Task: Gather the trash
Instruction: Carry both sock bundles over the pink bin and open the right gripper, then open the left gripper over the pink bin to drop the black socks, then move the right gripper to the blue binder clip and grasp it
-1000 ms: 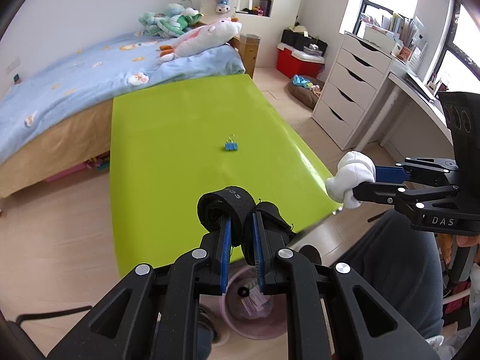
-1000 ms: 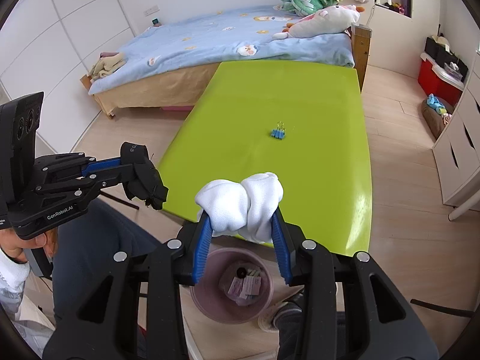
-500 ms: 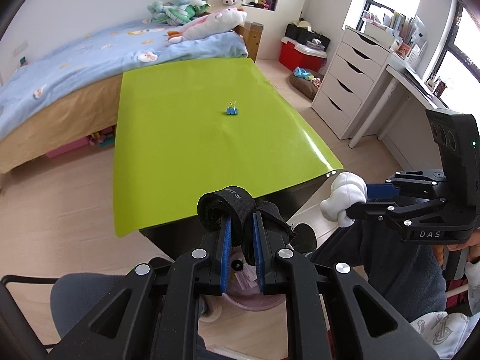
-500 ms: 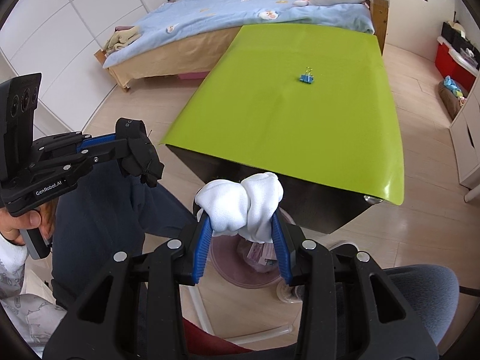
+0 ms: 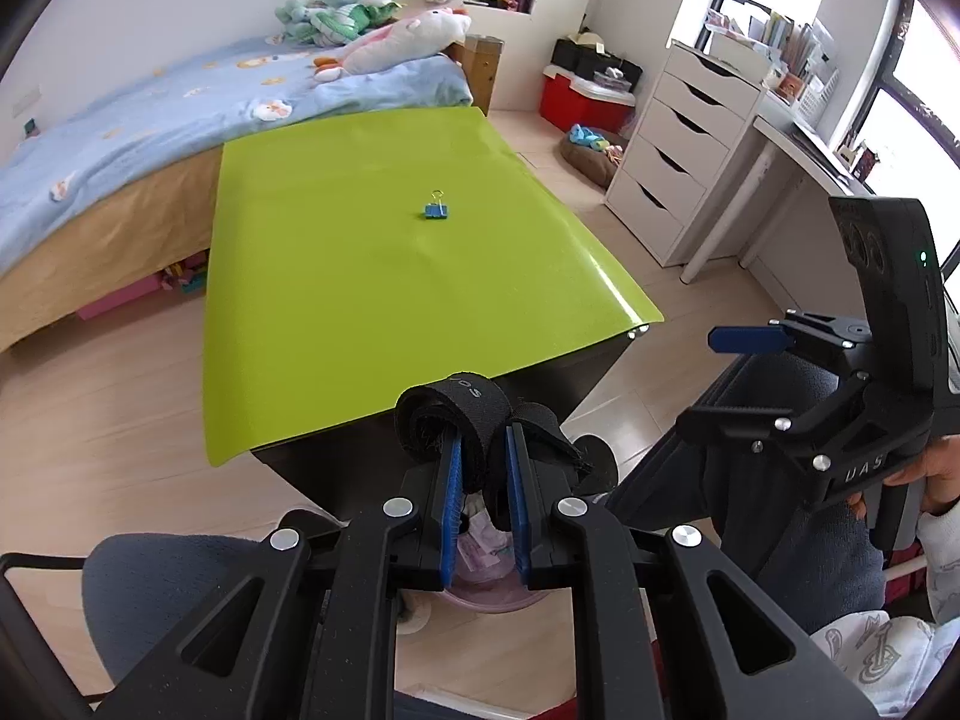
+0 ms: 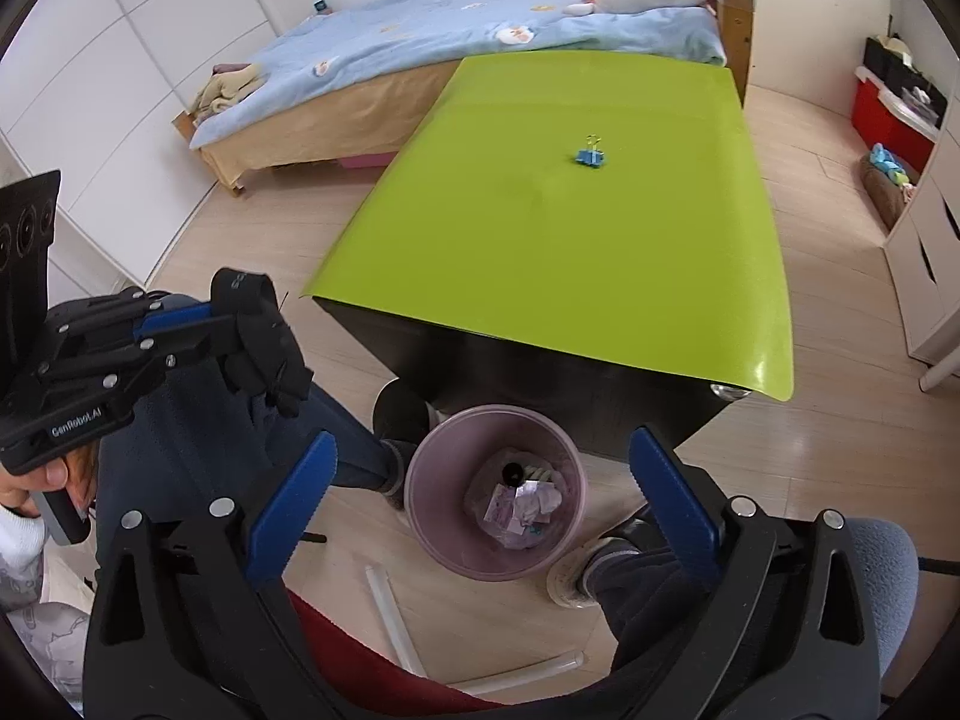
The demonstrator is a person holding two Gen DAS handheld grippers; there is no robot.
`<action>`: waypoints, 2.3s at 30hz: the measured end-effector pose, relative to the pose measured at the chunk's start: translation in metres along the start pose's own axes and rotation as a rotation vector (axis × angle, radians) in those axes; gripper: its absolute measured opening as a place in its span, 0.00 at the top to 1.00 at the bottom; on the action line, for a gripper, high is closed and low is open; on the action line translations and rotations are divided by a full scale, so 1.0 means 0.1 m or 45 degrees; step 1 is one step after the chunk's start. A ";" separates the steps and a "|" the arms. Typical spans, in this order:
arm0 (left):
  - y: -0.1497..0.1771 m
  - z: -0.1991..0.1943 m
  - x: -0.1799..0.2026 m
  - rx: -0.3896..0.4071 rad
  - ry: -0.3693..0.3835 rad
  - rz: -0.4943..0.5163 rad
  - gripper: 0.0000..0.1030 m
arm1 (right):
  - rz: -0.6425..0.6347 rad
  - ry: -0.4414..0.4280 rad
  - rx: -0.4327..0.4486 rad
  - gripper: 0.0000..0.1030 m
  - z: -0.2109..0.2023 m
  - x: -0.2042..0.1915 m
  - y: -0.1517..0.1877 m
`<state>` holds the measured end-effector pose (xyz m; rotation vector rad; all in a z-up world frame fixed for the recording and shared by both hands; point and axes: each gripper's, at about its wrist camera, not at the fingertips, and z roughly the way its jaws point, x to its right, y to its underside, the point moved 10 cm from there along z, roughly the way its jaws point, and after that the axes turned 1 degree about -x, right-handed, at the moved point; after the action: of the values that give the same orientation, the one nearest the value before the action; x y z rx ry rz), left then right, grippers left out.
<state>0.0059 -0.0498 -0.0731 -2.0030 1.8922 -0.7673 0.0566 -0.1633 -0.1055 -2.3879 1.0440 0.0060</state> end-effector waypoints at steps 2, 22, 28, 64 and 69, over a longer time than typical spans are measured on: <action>0.02 0.02 0.04 -0.009 0.008 0.011 0.86 | 0.009 0.025 0.008 0.06 -0.04 0.05 0.00; 0.10 0.22 0.25 -0.065 0.051 0.030 0.16 | 0.143 0.074 0.100 0.03 -0.32 0.40 -0.03; 0.03 0.14 0.08 -0.017 -0.001 -0.039 0.07 | 0.140 0.059 0.098 0.03 -0.30 0.36 -0.04; -0.63 0.27 -0.61 0.050 -0.077 -0.143 0.07 | 0.144 0.092 -0.073 0.03 0.92 0.73 -1.98; -0.66 0.36 -0.67 0.038 -0.071 -0.160 0.07 | 0.228 0.122 -0.172 0.03 1.37 0.93 -2.22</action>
<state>0.0805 0.0177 -0.0793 -2.1185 1.7278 -0.7583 0.3011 -0.0380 -0.1395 -2.4256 1.3385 0.0274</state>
